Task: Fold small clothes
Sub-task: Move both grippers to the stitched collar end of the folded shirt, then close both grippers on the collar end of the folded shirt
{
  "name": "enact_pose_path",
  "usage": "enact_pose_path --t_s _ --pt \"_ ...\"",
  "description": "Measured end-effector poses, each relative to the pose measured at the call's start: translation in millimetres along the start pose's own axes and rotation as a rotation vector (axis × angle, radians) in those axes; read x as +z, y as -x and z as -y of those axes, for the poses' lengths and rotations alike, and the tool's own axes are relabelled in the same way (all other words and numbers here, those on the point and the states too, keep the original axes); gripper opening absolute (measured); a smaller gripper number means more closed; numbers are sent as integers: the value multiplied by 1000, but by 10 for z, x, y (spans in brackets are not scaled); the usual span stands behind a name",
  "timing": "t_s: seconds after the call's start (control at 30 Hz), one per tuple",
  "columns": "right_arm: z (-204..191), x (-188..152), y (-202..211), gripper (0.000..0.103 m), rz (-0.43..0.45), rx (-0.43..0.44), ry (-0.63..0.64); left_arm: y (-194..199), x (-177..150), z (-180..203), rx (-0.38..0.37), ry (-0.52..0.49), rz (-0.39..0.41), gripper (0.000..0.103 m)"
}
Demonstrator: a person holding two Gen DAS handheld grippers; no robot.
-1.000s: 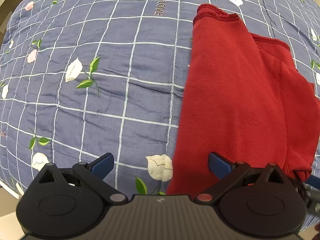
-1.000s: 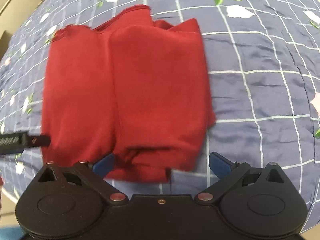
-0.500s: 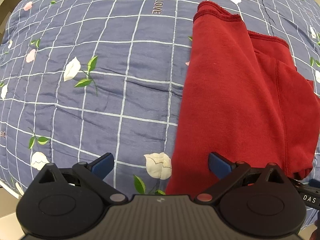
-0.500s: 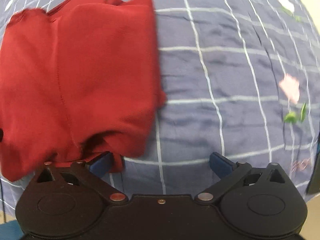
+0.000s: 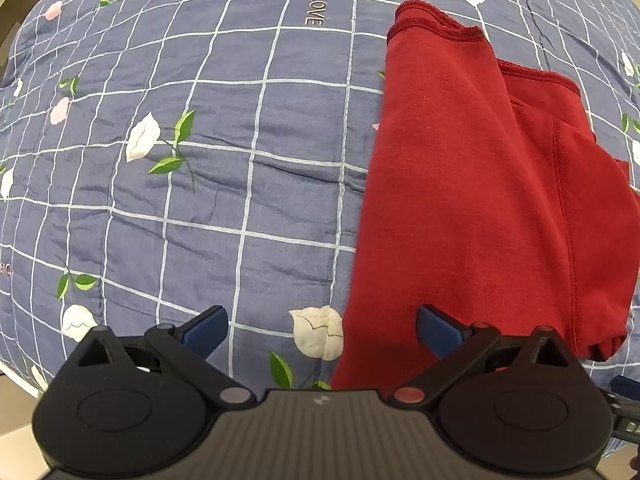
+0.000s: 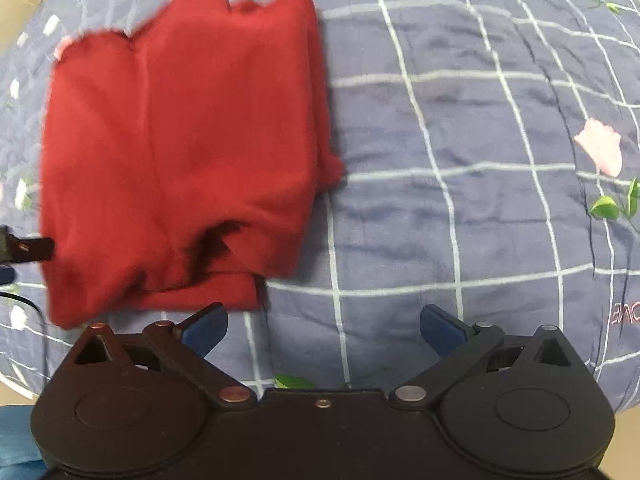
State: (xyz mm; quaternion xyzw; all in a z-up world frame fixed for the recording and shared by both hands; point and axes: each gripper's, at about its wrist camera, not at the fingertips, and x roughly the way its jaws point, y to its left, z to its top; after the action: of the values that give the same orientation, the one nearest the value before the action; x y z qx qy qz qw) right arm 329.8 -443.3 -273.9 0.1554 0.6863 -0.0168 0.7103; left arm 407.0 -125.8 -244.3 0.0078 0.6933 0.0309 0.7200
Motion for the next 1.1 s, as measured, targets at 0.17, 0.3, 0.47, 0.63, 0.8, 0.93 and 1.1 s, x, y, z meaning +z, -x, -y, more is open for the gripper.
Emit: enact_pose_path --t_s 0.17,0.3,0.47,0.63,0.8,0.93,1.1 --pt "107 154 238 102 119 92 -32 67 39 15 -21 -6 13 102" --pt "89 441 220 102 160 110 -61 100 144 69 -40 -18 38 102" --pt "-105 851 34 101 162 106 -109 7 352 150 -24 -45 33 102" --pt "-117 1051 -150 85 142 112 -162 -134 489 183 -21 -74 -6 103" --pt "-183 1014 -153 67 153 119 -157 -160 548 139 -81 -70 -22 99" --pt "-167 965 -120 55 159 130 -194 -148 580 102 -165 -52 -33 81" --pt "-248 940 -55 24 167 103 -163 -86 588 132 -226 -64 -27 54"
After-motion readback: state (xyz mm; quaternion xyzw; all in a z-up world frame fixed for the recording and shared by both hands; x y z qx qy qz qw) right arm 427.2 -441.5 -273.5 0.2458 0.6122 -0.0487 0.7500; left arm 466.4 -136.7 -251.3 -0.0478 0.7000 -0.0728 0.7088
